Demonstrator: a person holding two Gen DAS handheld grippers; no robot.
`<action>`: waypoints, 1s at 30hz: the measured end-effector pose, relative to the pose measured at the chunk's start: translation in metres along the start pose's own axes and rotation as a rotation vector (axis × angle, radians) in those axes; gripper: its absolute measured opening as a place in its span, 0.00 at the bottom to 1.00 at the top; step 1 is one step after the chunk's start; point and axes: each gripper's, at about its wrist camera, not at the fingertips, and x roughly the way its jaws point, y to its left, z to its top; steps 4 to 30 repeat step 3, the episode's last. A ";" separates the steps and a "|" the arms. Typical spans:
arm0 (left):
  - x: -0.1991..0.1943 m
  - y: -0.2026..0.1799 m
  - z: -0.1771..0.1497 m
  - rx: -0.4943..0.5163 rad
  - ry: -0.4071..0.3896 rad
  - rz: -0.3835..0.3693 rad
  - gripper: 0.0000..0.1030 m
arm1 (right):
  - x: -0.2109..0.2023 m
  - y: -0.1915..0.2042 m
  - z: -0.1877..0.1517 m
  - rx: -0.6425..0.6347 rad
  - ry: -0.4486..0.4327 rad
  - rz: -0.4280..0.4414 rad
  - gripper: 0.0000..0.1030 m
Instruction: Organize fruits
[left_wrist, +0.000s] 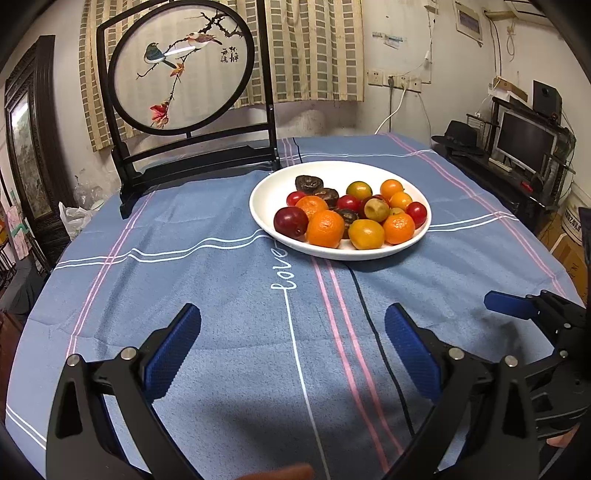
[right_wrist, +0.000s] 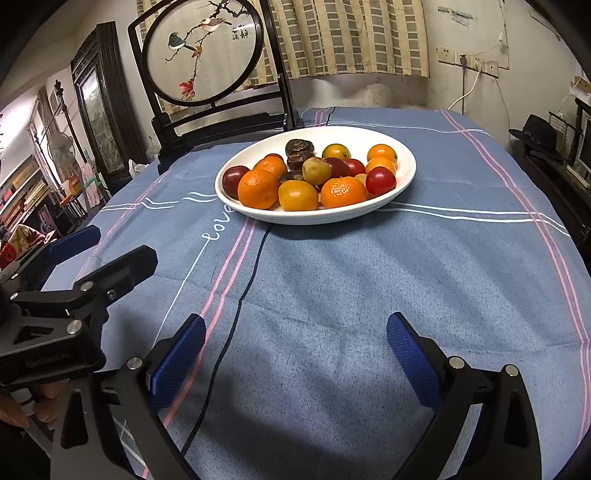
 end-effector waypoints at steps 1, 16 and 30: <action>0.000 -0.001 0.000 0.006 0.000 0.000 0.95 | 0.000 0.000 0.000 0.000 0.001 -0.001 0.96; 0.000 -0.001 0.000 0.009 -0.001 0.004 0.95 | 0.000 0.000 0.000 -0.002 0.001 -0.002 0.96; 0.000 -0.001 0.000 0.009 -0.001 0.004 0.95 | 0.000 0.000 0.000 -0.002 0.001 -0.002 0.96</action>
